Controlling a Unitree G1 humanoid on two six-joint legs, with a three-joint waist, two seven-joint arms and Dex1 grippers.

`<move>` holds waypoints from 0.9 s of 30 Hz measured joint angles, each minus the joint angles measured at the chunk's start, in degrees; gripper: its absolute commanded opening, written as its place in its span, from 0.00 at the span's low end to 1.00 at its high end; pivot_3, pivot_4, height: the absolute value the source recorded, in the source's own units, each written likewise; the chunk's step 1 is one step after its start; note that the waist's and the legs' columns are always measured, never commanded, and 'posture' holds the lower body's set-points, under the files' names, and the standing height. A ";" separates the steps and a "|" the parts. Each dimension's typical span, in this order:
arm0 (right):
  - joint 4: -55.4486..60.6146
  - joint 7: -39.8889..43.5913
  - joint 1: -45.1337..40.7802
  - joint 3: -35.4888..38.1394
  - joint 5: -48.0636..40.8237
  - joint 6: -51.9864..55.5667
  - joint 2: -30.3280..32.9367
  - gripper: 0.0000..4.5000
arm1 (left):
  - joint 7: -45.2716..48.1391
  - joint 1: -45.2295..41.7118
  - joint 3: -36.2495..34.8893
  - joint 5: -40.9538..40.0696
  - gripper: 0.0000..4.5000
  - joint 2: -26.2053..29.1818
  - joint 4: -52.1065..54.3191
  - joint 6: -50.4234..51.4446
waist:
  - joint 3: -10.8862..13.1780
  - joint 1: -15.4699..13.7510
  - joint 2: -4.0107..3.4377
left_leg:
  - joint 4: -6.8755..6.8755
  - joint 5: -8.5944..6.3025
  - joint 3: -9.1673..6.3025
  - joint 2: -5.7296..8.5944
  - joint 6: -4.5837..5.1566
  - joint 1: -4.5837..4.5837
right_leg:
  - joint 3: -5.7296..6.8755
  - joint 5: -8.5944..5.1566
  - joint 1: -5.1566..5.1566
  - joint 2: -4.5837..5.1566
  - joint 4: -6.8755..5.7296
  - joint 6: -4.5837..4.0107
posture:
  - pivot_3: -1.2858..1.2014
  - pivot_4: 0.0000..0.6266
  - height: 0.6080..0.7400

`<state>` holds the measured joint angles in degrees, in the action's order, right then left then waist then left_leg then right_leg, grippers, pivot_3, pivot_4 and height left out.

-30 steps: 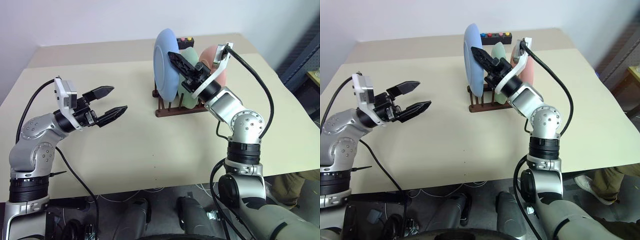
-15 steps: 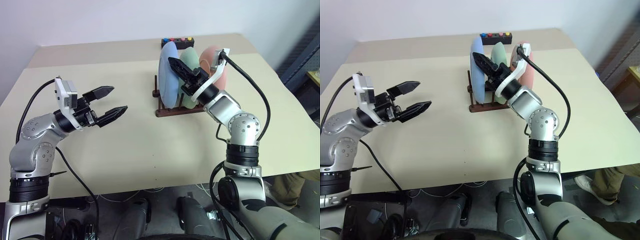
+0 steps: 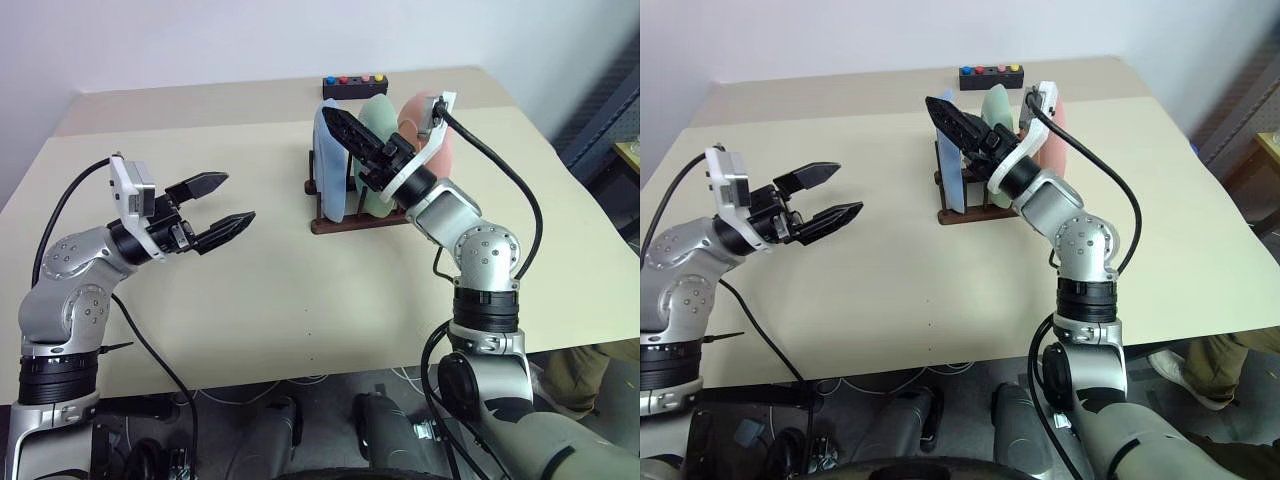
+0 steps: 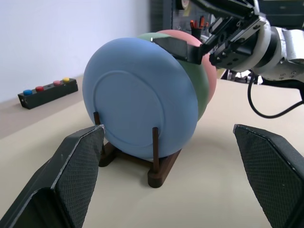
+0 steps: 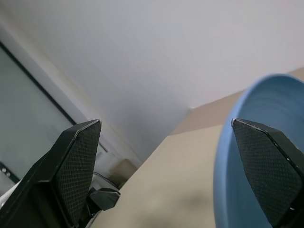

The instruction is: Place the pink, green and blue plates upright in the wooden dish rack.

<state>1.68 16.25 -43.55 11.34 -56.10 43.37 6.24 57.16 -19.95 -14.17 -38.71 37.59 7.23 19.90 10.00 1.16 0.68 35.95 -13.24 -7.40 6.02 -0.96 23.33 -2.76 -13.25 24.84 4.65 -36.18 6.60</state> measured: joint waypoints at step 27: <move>24.64 29.64 23.54 4.23 1.32 -4.48 34.21 1.00 | 8.18 -6.30 3.93 3.20 1.00 0.48 -8.77 -3.23 | 0.00 -0.19 0.01 | 0.09 -0.06 0.04 -0.06 0.11 -0.01 | 0.11 -0.01 -0.21 0.05 0.19 0.01 | 0.52 0.24 1.00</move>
<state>26.32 45.89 -20.01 15.57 -54.78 38.89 40.45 65.34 -26.25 -10.24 -35.51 38.06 -1.54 16.67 10.00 0.96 0.69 36.04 -13.31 -7.36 5.95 -0.85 23.32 -2.66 -13.27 24.63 4.70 -35.99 6.62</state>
